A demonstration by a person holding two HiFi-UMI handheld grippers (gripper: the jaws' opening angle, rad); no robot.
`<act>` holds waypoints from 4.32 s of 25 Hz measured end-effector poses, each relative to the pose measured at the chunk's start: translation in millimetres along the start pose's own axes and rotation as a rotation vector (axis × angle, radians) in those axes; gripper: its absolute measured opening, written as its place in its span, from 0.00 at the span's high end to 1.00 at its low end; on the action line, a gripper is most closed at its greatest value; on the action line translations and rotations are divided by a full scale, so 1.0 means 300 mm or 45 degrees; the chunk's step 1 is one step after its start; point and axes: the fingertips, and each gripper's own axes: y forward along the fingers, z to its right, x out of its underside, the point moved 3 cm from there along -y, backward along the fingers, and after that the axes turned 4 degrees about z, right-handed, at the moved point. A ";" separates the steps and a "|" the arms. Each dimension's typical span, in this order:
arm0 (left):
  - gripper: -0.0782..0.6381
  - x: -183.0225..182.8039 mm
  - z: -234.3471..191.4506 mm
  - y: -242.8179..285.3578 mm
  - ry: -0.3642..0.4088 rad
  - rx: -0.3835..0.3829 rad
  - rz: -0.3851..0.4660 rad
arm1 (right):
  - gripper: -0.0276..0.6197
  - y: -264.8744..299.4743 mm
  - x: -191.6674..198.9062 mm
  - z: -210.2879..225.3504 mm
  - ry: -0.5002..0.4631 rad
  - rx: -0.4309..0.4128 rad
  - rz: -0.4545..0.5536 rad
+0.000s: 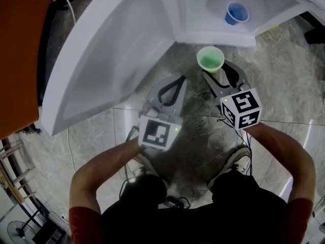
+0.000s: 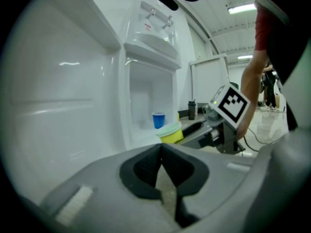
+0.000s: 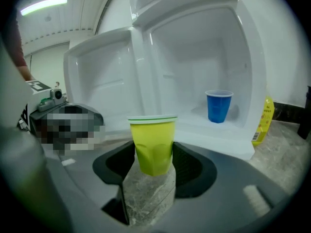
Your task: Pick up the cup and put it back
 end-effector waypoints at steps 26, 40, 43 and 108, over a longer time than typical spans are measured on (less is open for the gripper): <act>0.89 0.108 -0.028 0.041 -0.078 0.007 -0.053 | 0.58 0.325 -0.253 0.254 -0.036 0.207 0.257; 0.89 0.119 -0.050 0.033 -0.129 -0.025 -0.055 | 0.58 0.375 -0.269 0.295 -0.045 0.272 0.305; 0.89 0.118 -0.049 0.029 -0.126 -0.025 -0.055 | 0.58 0.362 -0.257 0.290 -0.047 0.286 0.300; 0.89 0.100 -0.011 0.012 0.010 -0.035 -0.139 | 0.59 -0.100 0.083 -0.012 -0.015 -0.028 -0.043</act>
